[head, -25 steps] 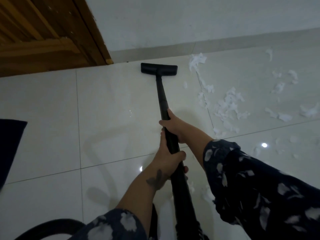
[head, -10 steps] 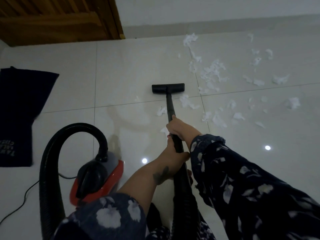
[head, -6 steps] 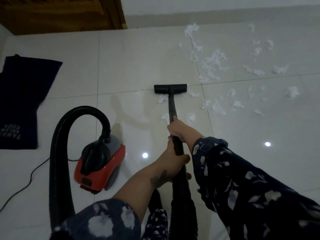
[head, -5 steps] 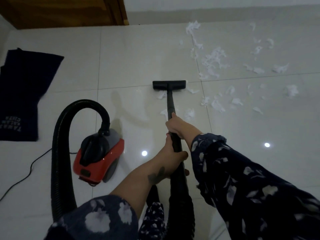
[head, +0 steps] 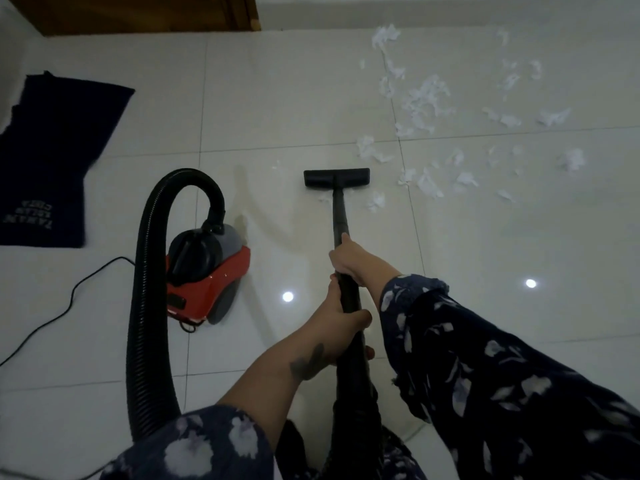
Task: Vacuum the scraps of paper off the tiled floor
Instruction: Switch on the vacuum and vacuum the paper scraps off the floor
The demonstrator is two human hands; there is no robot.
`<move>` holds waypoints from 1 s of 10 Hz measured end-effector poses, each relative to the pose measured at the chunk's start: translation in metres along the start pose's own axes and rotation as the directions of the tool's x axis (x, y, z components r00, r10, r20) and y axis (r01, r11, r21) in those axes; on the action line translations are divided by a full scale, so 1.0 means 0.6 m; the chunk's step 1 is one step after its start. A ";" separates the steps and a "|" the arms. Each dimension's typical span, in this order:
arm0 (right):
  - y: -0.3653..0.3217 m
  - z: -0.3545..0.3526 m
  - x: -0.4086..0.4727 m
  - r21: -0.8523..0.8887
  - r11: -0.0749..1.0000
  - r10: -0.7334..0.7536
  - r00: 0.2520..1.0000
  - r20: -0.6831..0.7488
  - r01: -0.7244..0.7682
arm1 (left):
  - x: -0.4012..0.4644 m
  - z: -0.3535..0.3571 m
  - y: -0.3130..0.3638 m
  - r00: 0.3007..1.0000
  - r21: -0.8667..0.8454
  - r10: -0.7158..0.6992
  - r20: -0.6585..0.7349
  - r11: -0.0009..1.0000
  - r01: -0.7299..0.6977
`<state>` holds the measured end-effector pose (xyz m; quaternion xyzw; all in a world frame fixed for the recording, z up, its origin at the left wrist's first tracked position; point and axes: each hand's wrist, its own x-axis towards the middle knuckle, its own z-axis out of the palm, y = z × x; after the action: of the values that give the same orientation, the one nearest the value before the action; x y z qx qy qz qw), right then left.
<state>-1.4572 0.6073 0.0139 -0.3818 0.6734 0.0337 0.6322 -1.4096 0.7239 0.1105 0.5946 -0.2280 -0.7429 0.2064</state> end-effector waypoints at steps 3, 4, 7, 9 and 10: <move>0.052 0.049 -0.067 -0.371 0.928 -0.016 0.995 -0.096 -0.020 | -0.057 -0.009 -0.070 0.999 0.046 0.017 0.034 0.999 -0.019; 0.078 0.069 -0.090 0.050 0.998 0.039 0.992 -0.122 -0.033 | -0.071 -0.012 -0.094 0.999 0.103 0.024 0.048 0.994 -0.029; 0.123 0.076 -0.107 -0.198 0.973 0.086 0.984 -0.154 -0.116 | -0.096 -0.002 -0.126 0.991 0.135 0.006 0.133 0.991 -0.024; 0.148 0.079 -0.072 0.107 0.994 -0.015 0.991 -0.136 0.030 | -0.086 0.000 -0.128 0.990 0.136 0.025 0.135 0.990 -0.043; 0.145 0.082 -0.070 0.169 0.985 -0.005 0.990 -0.139 0.029 | -0.079 -0.008 -0.127 0.990 0.152 0.019 0.141 0.988 -0.040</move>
<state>-1.4687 0.7148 0.0028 -0.3336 0.7126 -0.0560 0.6147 -1.3977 0.8125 0.1028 0.5522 -0.3072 -0.7595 0.1545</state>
